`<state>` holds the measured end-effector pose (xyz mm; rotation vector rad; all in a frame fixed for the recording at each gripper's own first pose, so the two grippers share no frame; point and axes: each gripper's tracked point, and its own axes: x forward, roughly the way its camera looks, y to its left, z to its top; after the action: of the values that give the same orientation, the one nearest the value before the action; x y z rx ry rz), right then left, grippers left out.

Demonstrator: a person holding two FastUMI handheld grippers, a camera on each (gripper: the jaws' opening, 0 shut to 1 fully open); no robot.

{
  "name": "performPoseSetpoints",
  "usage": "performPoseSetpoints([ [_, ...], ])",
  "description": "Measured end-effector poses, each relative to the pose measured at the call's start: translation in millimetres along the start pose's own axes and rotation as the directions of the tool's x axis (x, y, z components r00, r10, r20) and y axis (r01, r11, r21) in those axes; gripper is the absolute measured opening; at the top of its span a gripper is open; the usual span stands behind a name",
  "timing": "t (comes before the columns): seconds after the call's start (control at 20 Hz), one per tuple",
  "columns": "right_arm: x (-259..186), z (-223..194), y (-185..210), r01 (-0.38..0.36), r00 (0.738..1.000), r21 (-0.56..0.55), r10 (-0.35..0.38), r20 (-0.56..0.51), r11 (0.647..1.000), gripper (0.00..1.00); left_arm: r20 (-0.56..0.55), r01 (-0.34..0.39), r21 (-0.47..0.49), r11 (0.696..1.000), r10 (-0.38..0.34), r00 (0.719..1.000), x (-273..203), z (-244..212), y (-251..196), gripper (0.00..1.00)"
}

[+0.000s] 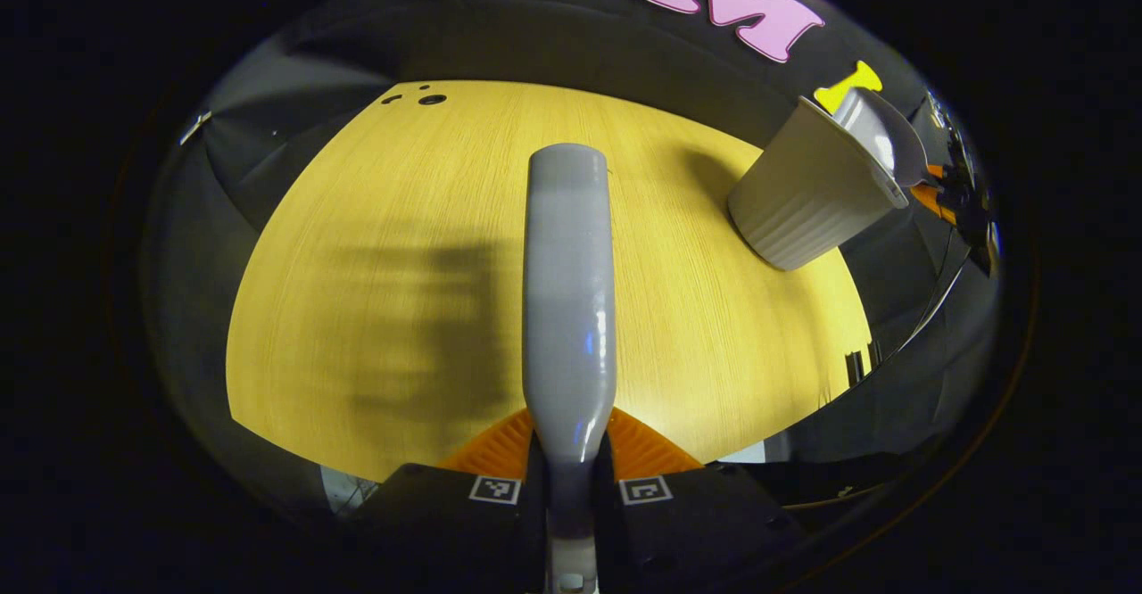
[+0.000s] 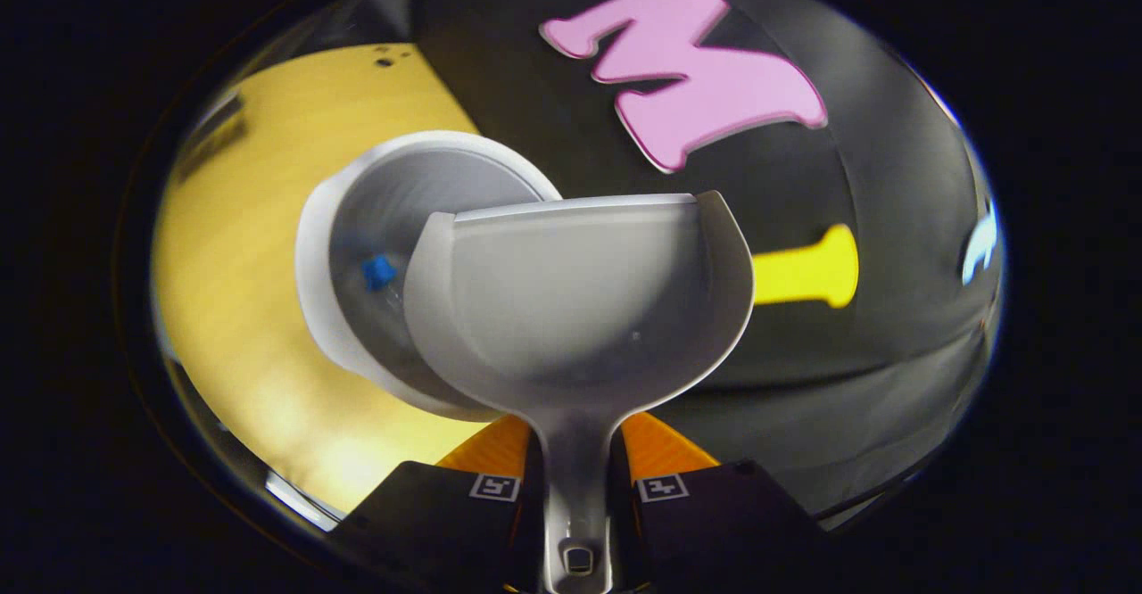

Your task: Pick up the small broom and dustpan from the desktop, sweep the trash into the dustpan with the broom, and then empty the trash into the garbage bin.

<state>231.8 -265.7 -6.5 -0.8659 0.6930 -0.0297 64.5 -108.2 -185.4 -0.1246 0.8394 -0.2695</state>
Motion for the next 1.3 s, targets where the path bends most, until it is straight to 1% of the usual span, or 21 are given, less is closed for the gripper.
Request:
performPoseSetpoints([
  [0.05,-3,-1,4,-0.039,0.999,0.111,0.041,-0.015,0.993,0.33,0.000,-0.002,-0.006,1.000,0.002,1.000,0,0,5,0.26],
  [0.1,-7,-1,8,-0.074,0.997,0.211,0.079,-0.020,0.975,0.33,0.002,-0.004,-0.009,1.000,0.004,1.000,1,0,10,0.26],
  [0.15,-7,0,8,-0.092,0.994,0.286,0.103,-0.021,0.954,0.33,0.003,-0.003,-0.012,1.000,0.003,1.000,1,-1,13,0.26],
  [0.2,-7,-1,8,-0.098,0.994,0.328,0.111,-0.021,0.940,0.33,0.004,0.001,-0.018,1.000,-0.001,1.000,1,-1,15,0.26],
  [0.3,-12,11,6,-0.122,0.992,0.392,0.127,0.014,0.912,0.33,0.003,0.018,-0.044,0.999,-0.018,1.000,0,-3,15,0.26],
  [0.35,-14,13,8,-0.144,0.989,0.441,0.146,0.029,0.886,0.33,0.002,0.022,-0.053,0.998,-0.022,1.000,0,-3,16,0.26],
  [0.4,-14,18,12,-0.171,0.984,0.500,0.172,0.045,0.849,0.33,0.003,0.021,-0.054,0.998,-0.021,1.000,0,-4,20,0.26],
  [0.5,-18,28,17,-0.228,0.971,0.615,0.223,0.085,0.755,0.33,0.009,0.019,-0.047,0.999,-0.018,1.000,-1,-2,26,0.26],
  [0.55,-19,33,19,-0.251,0.965,0.651,0.239,0.108,0.716,0.33,0.013,0.019,-0.045,0.999,-0.019,1.000,-1,-1,28,0.26],
  [0.65,-24,45,27,-0.285,0.956,0.682,0.256,0.146,0.674,0.33,0.016,0.015,-0.048,0.999,-0.015,1.000,-1,0,35,0.26],
  [0.75,-46,62,44,-0.337,0.939,0.702,0.281,0.199,0.628,0.33,0.023,0.014,-0.057,0.998,-0.013,1.000,0,6,41,0.26],
  [0.8,-59,73,54,-0.363,0.929,0.703,0.295,0.223,0.612,0.32,0.026,0.011,-0.059,0.998,-0.009,1.000,-1,8,45,0.26],
  [0.95,-88,95,87,-0.432,0.900,0.664,0.344,0.269,0.611,0.33,0.031,0.002,-0.051,0.999,-0.001,1.000,-1,11,55,0.26],
  [1.0,-95,103,102,-0.461,0.884,0.654,0.370,0.284,0.600,0.33,0.033,0.002,-0.052,0.999,0.000,0.999,-1,11,58,0.26],
  [1.15,-107,125,151,-0.539,0.834,0.644,0.449,0.319,0.543,0.33,0.038,-0.004,-0.062,0.998,0.006,0.999,-3,12,66,0.26],
  [1.2,-108,128,167,-0.556,0.820,0.637,0.476,0.317,0.534,0.33,0.038,-0.004,-0.067,0.998,0.007,0.999,-2,12,67,0.26],
  [1.3,-110,132,200,-0.581,0.799,0.612,0.520,0.303,0.536,0.33,0.034,-0.010,-0.068,0.998,0.012,0.999,-4,8,74,0.26],
])
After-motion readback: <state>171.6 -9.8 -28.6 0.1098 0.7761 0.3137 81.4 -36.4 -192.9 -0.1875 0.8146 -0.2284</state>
